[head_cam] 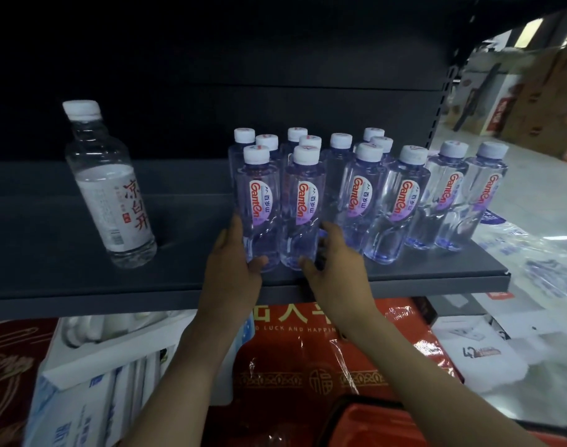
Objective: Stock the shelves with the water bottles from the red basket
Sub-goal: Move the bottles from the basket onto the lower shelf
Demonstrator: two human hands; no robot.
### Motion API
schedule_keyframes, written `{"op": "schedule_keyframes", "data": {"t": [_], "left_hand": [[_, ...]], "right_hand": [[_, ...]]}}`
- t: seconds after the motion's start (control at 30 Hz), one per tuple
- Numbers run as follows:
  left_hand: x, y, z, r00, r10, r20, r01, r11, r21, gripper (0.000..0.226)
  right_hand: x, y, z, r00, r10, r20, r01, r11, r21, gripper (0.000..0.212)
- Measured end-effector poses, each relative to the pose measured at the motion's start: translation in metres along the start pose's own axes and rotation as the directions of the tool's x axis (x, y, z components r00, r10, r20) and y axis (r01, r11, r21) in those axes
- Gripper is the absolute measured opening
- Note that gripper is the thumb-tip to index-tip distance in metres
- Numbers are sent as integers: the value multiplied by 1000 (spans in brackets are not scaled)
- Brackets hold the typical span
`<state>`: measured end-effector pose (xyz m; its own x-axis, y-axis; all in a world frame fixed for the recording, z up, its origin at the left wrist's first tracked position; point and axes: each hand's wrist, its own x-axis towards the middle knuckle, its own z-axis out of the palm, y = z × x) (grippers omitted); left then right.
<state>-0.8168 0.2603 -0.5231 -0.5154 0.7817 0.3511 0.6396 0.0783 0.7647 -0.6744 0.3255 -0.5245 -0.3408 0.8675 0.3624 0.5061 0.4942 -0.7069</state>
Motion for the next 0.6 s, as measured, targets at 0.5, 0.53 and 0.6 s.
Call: {"op": "schedule_keyframes", "data": {"t": [0.5,0.53,0.6], "left_hand": [[-164,51,80,882,251,399,-447,715,538,62],[-187,48,94,815,252,521,-530,686,498,61],[-228,37,120,675,163,720,-613,667,423,53]], "right_hand": [[-134,71,-95,955,-82,286,239,785,-572,58],[-151,86,-106,954,-26,298,208,773,-599,54],[-186,118,-123,943,106,315,125,765,-632,47]]}}
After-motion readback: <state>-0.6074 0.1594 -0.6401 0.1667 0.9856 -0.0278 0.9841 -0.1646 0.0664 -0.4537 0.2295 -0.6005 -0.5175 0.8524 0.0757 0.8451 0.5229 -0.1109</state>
